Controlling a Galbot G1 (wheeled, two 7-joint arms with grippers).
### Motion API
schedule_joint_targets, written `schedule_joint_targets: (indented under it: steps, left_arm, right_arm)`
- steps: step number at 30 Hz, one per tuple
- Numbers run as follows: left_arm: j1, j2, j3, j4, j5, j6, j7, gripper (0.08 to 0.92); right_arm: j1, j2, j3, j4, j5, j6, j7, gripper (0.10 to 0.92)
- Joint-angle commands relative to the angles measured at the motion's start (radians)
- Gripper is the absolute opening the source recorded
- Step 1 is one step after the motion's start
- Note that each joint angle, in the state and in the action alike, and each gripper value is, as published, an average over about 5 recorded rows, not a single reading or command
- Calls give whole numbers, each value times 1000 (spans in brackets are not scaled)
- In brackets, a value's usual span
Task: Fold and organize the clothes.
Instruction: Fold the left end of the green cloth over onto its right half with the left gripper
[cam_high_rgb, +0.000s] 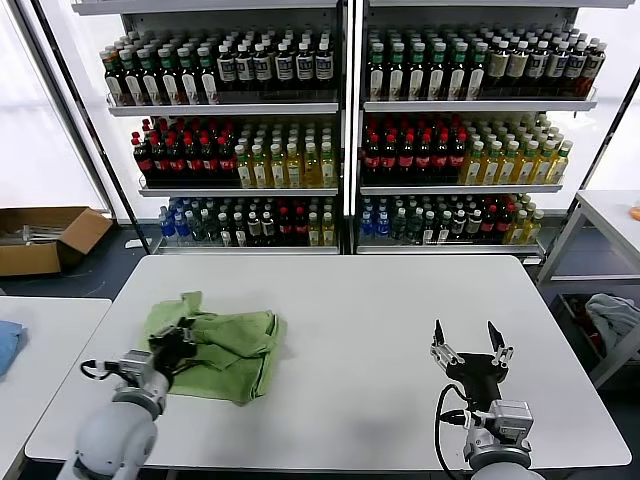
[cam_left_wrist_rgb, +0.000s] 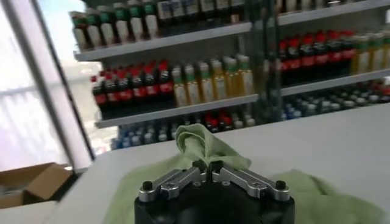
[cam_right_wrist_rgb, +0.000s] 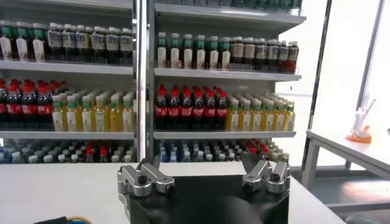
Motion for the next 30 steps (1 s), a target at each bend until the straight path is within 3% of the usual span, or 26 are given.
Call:
schedule_joint_targets:
  steps: [1,13,20,23,30]
  left_arm:
    - [-27,-75,190,7,65,23,-2,94]
    - [-34,-94,200,35,74,33,29,94]
    - [-33,-149,198,96,76,-30,62,98]
    - [-25,-180,210,121,46,-73,74,146]
    - [0,-224,222,156,8,-118,76,344]
  right_arm:
    - [-55,13,18,17,-12,7,1,823]
    - [-86,25,-10,16,-51,21,1,823]
    - [-91,41,-59,13,-93,29,0,823]
    - [-89,47,-81,15,-108,30,2,823]
    - [-87,54,-107,16,-125,33,4,823]
